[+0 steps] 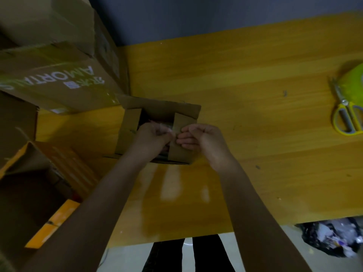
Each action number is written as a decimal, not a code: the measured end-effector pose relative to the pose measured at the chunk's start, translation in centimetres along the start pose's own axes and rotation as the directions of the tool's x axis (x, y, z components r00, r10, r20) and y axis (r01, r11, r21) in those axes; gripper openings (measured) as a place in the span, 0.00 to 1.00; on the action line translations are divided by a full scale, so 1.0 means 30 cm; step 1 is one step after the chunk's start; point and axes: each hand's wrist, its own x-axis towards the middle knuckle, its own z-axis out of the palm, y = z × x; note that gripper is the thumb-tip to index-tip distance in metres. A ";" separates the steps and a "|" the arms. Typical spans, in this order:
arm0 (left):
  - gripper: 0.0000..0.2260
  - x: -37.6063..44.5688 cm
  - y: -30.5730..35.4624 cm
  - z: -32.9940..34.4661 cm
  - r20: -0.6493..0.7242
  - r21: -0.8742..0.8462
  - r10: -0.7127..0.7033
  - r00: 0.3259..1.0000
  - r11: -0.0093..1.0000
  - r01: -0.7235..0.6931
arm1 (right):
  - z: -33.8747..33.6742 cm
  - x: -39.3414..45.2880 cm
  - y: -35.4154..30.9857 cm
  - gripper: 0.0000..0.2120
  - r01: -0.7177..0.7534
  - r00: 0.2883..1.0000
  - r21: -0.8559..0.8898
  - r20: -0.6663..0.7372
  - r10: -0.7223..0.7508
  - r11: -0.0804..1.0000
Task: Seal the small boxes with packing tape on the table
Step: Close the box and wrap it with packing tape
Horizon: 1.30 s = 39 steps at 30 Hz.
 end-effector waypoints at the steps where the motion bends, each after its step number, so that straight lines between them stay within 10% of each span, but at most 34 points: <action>1: 0.06 0.001 0.001 0.002 0.009 -0.004 0.006 1.000 1.000 -0.006 | -0.018 0.001 0.007 0.12 0.015 0.999 -0.031 -0.043 -0.016 0.999; 5: 0.07 -0.003 0.010 -0.004 0.032 -0.015 0.013 0.999 1.000 -0.013 | -0.077 -0.004 0.057 0.09 0.245 0.933 -0.322 -0.179 -0.313 0.915; 8: 0.04 -0.008 0.026 -0.004 0.042 -0.058 0.006 0.999 0.998 -0.003 | -0.067 -0.004 0.071 0.05 0.479 0.838 -0.532 0.040 -0.545 0.698; 21: 0.04 0.008 0.046 -0.015 0.255 -0.182 -0.169 0.952 0.959 0.219 | -0.028 -0.030 0.001 0.27 0.205 0.979 -0.570 0.113 -0.171 0.796; 39: 0.11 0.005 -0.012 -0.015 0.294 -0.331 -0.104 0.950 0.921 0.203 | -0.042 -0.038 0.004 0.34 0.149 0.985 -0.588 0.158 -0.068 0.795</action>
